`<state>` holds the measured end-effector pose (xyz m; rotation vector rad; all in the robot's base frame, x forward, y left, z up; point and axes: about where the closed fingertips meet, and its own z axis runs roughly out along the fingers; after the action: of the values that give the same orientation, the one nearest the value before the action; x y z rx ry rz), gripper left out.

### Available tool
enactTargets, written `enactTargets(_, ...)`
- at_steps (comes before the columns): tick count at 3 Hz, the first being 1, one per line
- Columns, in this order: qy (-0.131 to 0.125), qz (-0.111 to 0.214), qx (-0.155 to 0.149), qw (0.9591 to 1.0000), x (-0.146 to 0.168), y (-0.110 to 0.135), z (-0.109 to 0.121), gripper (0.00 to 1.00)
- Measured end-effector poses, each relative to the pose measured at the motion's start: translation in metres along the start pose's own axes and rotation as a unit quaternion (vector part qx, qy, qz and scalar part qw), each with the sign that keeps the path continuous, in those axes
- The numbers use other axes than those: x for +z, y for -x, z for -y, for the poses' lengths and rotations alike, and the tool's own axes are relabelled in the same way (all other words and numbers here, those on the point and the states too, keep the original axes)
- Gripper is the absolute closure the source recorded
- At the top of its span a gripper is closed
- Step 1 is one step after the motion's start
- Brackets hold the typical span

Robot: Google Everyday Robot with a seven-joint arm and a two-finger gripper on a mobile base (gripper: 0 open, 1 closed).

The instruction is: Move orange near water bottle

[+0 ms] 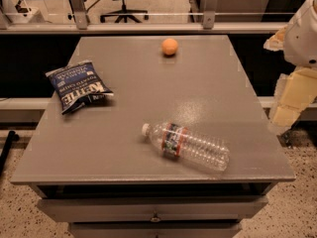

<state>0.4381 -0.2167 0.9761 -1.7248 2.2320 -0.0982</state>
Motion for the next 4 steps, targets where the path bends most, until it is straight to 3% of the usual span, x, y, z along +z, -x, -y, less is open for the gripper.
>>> enactTargets(1, 0.0, 0.0, 0.0, 1.0, 0.0, 0.0, 0.0, 0.0)
enactTargets(2, -0.017, 0.018, -0.005, 0.9997, 0.018, 0.019, 0.016, 0.0)
enactTargets(3, -0.039, 0.064, -0.003, 0.9972, 0.057, 0.059, 0.068, 0.0)
enactTargets(4, -0.044, 0.116, 0.009, 0.9923, 0.097, 0.103, 0.122, 0.0)
